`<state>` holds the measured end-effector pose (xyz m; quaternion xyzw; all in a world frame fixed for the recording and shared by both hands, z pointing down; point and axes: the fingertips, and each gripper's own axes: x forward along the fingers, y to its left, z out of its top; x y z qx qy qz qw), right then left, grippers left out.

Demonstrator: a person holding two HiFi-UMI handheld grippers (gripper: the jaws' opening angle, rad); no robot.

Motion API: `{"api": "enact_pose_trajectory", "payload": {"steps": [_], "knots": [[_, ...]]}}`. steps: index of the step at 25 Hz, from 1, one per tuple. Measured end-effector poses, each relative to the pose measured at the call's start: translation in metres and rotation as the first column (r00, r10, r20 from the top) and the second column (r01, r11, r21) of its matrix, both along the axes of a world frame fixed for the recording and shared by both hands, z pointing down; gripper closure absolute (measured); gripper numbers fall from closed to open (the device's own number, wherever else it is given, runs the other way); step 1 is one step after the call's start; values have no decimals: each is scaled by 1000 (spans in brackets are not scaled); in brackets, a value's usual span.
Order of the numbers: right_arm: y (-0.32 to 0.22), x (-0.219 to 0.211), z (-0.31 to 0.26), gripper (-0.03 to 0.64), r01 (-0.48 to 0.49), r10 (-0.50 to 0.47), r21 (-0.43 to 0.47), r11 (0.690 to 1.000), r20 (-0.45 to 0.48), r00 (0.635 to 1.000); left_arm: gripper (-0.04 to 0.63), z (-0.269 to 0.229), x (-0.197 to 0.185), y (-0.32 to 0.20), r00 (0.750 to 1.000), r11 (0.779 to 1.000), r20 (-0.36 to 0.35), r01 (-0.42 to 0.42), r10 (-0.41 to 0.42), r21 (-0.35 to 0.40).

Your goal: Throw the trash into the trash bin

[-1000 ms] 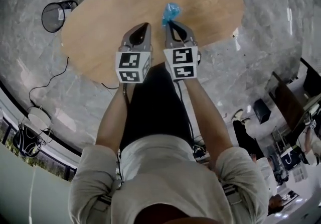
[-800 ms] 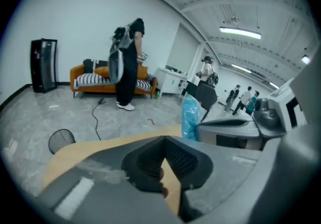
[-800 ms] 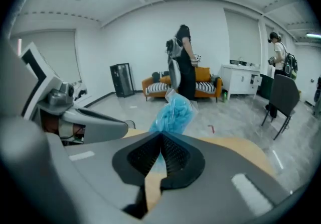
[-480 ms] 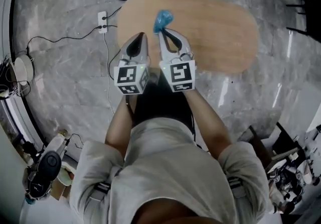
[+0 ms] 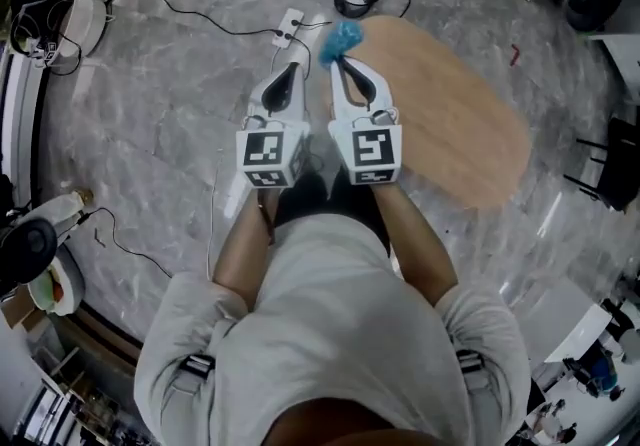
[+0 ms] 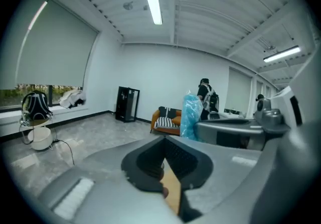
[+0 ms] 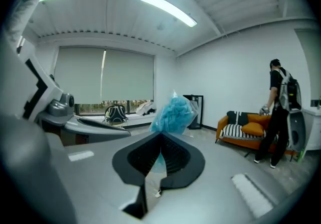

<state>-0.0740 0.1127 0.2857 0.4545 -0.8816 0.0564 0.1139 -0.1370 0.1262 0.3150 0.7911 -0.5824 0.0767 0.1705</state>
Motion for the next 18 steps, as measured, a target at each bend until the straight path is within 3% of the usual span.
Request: {"api": "enact_pose_trajectory", "payload": {"steps": [9,12,18], "knots": [[25,-139,-52,606,197,-196,87,976,-23,980,580,-57,-161,39,972,969,-43,235,-232,79],[21,-162,-53,604,239,-236,87,967,-38,971,580,-56,-191,39,956,953,-55,293,-289,79],[-16,-186,-37,604,264,-262,73,962,-39,964,580,-32,-222,9,943,943,-54,330,-328,41]]}}
